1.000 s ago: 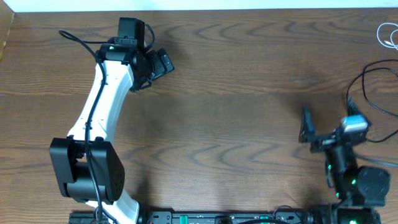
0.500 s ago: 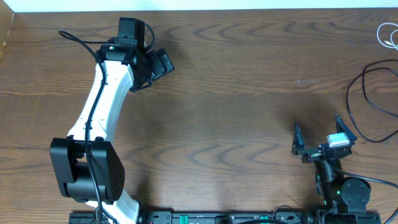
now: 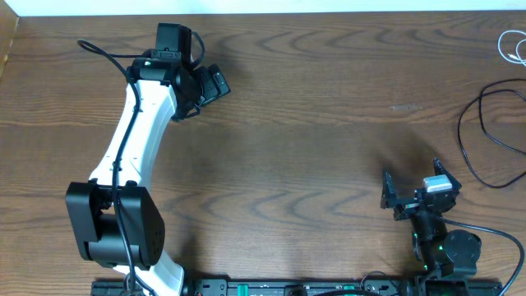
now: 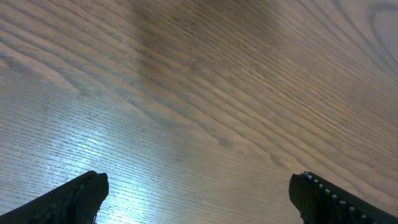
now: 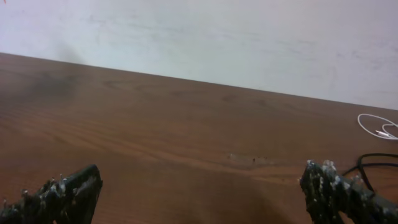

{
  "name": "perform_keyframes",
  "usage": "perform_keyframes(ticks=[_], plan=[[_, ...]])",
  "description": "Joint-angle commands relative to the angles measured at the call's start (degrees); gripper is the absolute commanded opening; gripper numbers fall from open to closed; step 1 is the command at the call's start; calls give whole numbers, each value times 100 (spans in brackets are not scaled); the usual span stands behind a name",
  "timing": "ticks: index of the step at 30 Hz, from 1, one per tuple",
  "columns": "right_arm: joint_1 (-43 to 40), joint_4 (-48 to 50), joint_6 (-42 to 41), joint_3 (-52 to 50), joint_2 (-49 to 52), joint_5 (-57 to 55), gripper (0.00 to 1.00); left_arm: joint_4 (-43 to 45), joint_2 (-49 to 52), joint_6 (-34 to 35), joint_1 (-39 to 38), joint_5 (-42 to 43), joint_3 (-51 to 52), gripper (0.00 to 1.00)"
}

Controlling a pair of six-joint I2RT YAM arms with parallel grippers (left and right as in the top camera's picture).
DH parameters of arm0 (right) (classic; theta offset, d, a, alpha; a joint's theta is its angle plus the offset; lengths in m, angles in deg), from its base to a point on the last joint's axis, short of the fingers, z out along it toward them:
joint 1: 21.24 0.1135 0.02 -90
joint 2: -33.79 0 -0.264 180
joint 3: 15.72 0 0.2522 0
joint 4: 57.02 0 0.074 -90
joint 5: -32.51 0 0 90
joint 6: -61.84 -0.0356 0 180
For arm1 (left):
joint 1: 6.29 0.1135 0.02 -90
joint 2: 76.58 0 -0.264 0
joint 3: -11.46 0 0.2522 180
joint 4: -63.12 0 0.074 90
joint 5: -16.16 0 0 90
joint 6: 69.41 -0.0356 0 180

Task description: Untangle cables

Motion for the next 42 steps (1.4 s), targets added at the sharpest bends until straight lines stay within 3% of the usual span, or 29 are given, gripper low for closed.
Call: perform_keyframes(ticks=[1,21,26,32,42], plan=[[46,-17,-90,-11,-37,0,99,-20,66,-11,9,-55,31,98],[46,-17,-90,-11,-37,0,99,-188,-2,-39,20,-120,31,98],[46,-17,-90,-11,-37,2,99,-131,-518,-68,-7,-802,101,98],[46,-17,-90,-11,-37,2,99,1521,-2177,-957,-48,-994,1394,98],[46,-17,-90,-11,-37,2,99,4374,-5386,-2369,149,-929,4767,98]])
